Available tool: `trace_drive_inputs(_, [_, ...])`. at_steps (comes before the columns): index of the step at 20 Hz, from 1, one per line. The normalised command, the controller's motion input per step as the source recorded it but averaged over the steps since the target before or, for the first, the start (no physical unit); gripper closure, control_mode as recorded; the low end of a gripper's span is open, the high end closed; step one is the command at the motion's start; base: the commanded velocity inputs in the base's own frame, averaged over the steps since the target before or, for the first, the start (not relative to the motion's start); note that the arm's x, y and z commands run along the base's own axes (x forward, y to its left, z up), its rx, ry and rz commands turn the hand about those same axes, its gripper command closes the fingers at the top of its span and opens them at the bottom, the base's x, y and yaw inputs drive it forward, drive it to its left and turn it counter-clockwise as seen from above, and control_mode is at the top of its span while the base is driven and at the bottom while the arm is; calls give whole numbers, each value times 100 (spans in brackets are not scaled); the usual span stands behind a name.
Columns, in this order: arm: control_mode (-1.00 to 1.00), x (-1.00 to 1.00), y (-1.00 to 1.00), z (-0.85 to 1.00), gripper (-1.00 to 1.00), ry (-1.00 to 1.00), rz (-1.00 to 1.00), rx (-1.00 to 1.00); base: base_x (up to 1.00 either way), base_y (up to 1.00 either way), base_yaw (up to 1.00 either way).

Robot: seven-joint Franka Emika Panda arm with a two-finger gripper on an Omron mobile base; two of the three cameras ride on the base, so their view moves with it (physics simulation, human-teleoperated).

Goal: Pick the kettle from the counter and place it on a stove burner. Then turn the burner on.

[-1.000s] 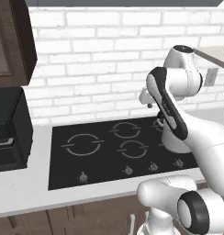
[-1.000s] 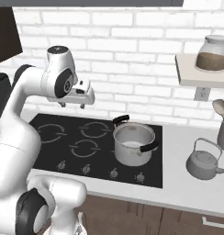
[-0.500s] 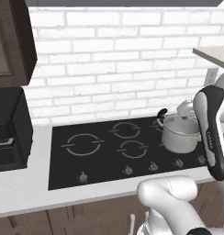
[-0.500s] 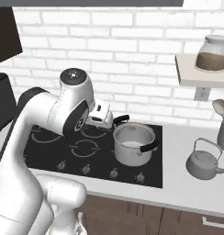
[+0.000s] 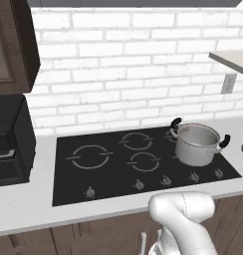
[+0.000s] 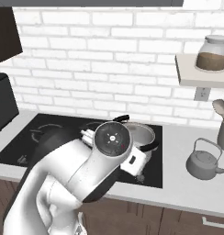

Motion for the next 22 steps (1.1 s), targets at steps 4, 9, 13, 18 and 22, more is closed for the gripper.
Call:
trace_drive_inputs(4, [-100, -53, -100, 0, -100, -5, -36, 23, 0, 0, 0])
trace_drive_inputs(9, [-100, -9, -100, 1, -100, 0, -42, 26, 0, 0, 0])
trace_drive_inputs(13, [-100, 35, -100, 5, -100, 0, -45, 28, 0, 0, 0])
trace_drive_inputs(18, [-100, 97, -100, -13, -100, 21, -29, 40, 0, 0, 0])
trace_drive_inputs(22, [-100, 100, -100, -27, -100, 27, -11, 67, 0, 0, 0])
